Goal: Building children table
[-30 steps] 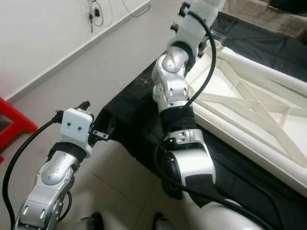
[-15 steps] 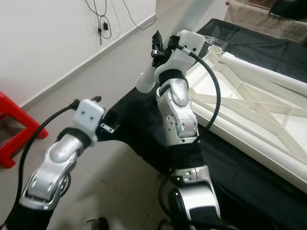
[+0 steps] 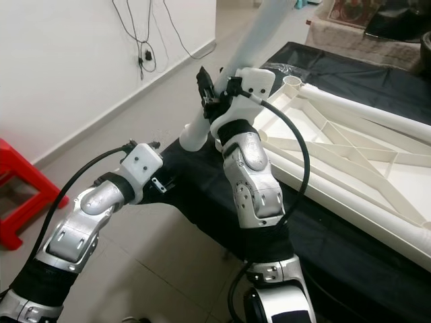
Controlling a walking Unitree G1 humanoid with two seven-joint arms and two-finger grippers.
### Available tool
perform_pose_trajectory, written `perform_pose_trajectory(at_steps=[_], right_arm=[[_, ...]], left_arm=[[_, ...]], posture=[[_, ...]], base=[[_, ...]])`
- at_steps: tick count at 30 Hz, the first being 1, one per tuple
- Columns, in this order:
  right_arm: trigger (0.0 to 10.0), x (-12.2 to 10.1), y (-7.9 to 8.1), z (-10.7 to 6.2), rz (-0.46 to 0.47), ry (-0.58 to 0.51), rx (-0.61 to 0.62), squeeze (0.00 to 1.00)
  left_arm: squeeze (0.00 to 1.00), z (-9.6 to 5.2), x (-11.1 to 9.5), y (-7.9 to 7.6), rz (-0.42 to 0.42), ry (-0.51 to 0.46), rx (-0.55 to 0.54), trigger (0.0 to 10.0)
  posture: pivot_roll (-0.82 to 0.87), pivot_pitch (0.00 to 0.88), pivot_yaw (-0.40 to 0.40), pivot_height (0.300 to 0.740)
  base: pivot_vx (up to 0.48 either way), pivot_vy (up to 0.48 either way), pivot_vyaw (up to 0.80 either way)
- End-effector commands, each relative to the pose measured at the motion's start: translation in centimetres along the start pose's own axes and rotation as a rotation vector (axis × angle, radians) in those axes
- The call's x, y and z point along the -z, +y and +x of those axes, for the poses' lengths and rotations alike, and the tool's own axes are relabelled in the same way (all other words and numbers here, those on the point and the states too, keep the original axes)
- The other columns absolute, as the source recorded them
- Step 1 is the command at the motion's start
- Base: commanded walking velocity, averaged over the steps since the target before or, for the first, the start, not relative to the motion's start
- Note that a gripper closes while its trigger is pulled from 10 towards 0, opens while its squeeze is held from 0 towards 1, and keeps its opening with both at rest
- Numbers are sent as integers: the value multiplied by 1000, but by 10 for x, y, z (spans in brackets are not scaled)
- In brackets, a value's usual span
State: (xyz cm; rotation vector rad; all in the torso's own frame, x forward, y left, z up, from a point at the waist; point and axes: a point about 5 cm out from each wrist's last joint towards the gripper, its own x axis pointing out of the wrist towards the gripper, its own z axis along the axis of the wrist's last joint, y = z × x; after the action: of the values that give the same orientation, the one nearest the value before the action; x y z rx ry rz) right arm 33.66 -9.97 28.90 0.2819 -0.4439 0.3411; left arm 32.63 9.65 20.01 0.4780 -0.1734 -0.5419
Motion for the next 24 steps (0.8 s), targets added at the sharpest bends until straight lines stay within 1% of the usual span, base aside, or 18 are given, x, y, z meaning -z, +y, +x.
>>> perform_pose_trajectory(at_steps=[1,6,8,14,16,19,20,22,24], right_arm=[[10000,4,8,-8,35,36,-46,0],[10000,7,9,-15,48,58,-59,0],[10000,9,11,-20,71,76,-64,0],[10000,10,14,-24,95,87,-75,0],[10000,10,17,-26,108,88,-82,0],[10000,10,18,-26,111,90,-85,0],[10000,10,18,-27,114,90,-86,0],[10000,10,18,-27,114,90,-86,0],[10000,9,18,-25,118,87,-82,0]], left_arm=[[0,8,0,-1,29,-19,-7,10000],[0,14,-2,0,45,-44,-11,10000],[0,19,-4,1,45,-54,-16,10000],[0,22,-1,-2,37,-55,-4,10000],[0,23,1,-6,18,-54,16,10000],[0,24,2,-9,14,-57,33,10000],[0,25,2,-14,8,-64,58,10000],[0,25,2,-14,8,-64,58,10000],[0,26,2,-24,9,-74,105,10000]], posture=[[27,110,-2,740],[21,105,1,740],[21,101,0,740],[14,99,4,740],[12,100,5,740],[11,98,6,740],[13,100,6,740],[13,100,6,740],[12,104,6,740]], base=[[0,0,0],[0,0,0],[0,0,0],[0,0,0],[0,0,0],[0,0,0],[0,0,0],[0,0,0],[0,0,0]])
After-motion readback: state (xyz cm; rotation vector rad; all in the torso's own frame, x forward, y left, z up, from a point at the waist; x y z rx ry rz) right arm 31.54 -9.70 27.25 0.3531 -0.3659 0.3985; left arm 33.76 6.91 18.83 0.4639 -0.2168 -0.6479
